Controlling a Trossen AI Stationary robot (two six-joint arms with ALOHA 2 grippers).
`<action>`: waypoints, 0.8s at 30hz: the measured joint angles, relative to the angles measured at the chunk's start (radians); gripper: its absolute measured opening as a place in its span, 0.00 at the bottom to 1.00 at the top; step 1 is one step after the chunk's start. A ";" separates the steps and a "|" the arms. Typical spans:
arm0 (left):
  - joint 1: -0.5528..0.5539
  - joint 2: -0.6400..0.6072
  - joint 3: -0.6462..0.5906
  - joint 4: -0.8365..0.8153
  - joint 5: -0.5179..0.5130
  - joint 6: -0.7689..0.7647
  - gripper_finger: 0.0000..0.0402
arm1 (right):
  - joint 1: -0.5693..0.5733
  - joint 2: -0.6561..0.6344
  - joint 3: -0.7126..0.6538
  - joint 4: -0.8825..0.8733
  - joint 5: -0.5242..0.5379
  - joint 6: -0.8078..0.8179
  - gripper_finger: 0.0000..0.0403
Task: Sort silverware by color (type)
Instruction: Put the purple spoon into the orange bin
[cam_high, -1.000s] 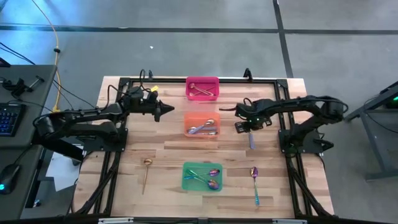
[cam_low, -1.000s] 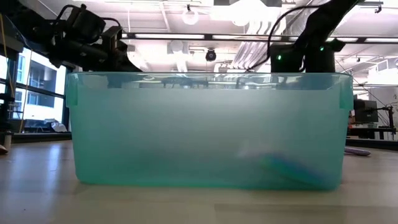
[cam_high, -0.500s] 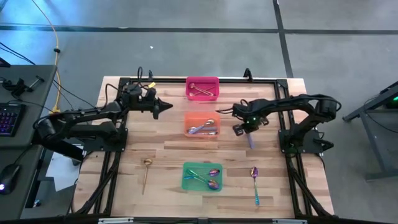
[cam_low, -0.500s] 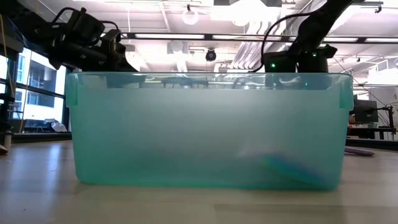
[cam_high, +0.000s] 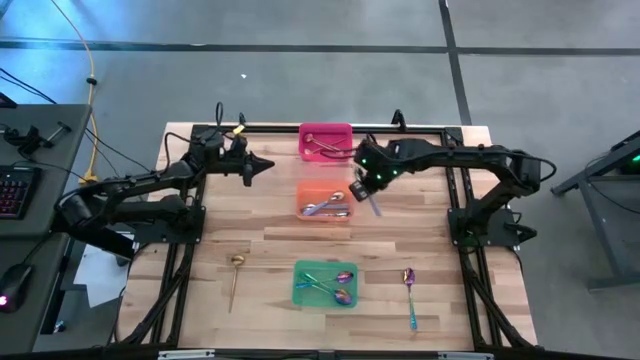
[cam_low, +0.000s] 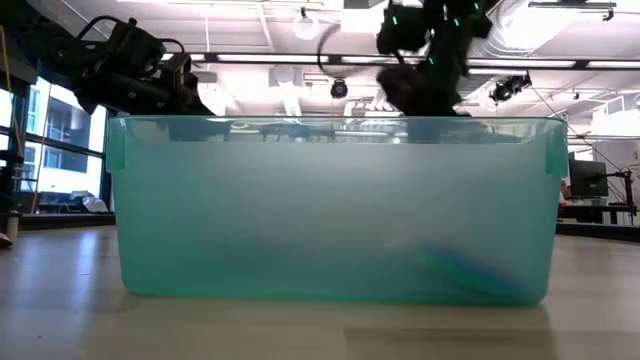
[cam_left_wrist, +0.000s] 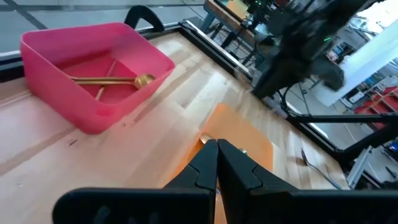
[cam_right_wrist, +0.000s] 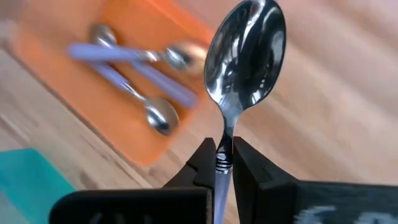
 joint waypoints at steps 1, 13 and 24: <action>0.005 0.000 0.000 0.000 0.000 0.000 0.00 | 0.006 0.006 0.036 -0.014 0.014 -0.018 0.02; 0.053 0.000 0.000 -0.004 0.043 0.037 0.00 | 0.072 0.351 0.459 -0.090 0.061 -0.384 0.02; 0.074 0.000 0.000 -0.004 0.054 0.044 0.00 | 0.066 0.626 0.665 -0.090 -0.029 -0.517 0.02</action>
